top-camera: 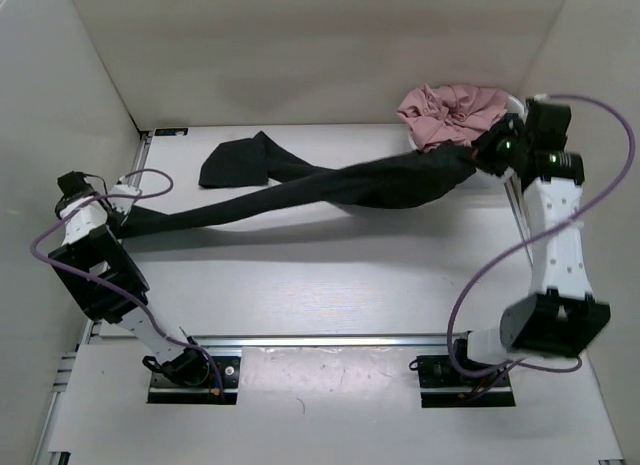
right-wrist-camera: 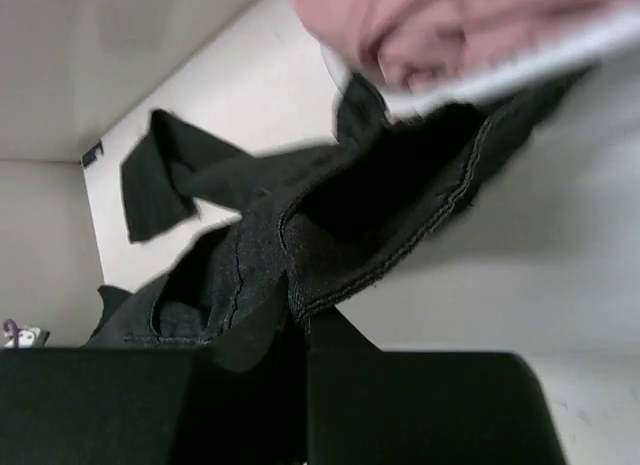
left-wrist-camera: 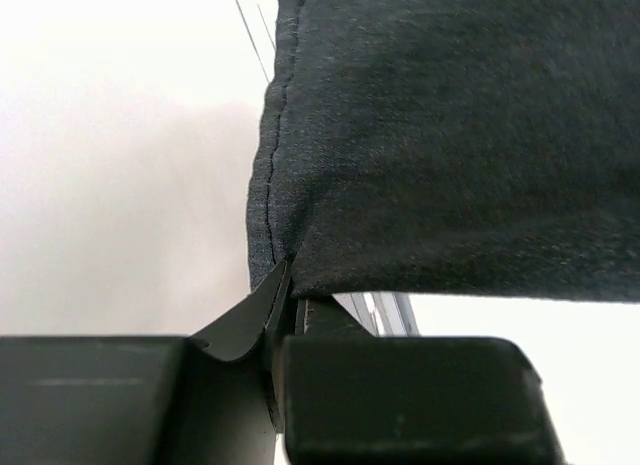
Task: Fold and stack the trousers
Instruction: Flatten the trousers out
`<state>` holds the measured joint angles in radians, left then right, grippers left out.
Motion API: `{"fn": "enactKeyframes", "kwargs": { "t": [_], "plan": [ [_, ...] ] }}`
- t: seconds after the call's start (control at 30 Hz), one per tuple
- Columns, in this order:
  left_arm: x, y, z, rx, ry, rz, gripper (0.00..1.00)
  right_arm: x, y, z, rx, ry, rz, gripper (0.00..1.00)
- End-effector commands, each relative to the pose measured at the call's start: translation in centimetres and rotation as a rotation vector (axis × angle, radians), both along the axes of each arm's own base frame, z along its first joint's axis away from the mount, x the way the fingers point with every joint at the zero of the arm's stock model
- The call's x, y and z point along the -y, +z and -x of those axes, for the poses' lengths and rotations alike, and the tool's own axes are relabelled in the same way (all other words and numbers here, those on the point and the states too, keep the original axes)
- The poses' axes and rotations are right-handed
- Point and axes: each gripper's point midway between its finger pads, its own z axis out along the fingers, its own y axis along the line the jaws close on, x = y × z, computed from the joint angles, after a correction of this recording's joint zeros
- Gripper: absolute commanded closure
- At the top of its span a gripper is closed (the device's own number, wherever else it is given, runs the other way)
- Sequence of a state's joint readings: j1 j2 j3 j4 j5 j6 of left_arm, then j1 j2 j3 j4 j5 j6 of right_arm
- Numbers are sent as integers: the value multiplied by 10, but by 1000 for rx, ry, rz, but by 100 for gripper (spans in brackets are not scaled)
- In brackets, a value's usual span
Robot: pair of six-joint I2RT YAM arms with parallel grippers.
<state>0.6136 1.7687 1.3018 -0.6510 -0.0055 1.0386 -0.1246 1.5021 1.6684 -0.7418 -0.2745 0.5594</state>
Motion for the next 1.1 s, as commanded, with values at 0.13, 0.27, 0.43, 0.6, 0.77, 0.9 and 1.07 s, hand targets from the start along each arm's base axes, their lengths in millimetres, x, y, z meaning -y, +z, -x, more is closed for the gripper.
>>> {"fn": "enactKeyframes", "kwargs": {
  "t": [0.13,0.27,0.43,0.6,0.77,0.9,1.07],
  "plan": [
    [-5,-7,74,-113,-13,-74,86,47,-126,129,-230,-283,-42,100],
    [16,-22,105,-167,-56,-59,86,63,-213,201,-462,-483,-59,100],
    [42,-48,138,-225,-132,-21,78,74,-272,239,-646,-663,-111,67],
    [48,-57,147,-249,-121,-3,77,88,-241,231,-608,-638,-66,6],
    [49,-54,148,-240,-120,-11,77,110,-174,230,-500,-688,149,5],
    [48,-54,150,-244,-108,-14,76,105,-125,223,-307,-675,179,20],
    [48,-54,150,-241,-96,-11,76,58,-164,221,-370,-502,1,66]
  ]
}}
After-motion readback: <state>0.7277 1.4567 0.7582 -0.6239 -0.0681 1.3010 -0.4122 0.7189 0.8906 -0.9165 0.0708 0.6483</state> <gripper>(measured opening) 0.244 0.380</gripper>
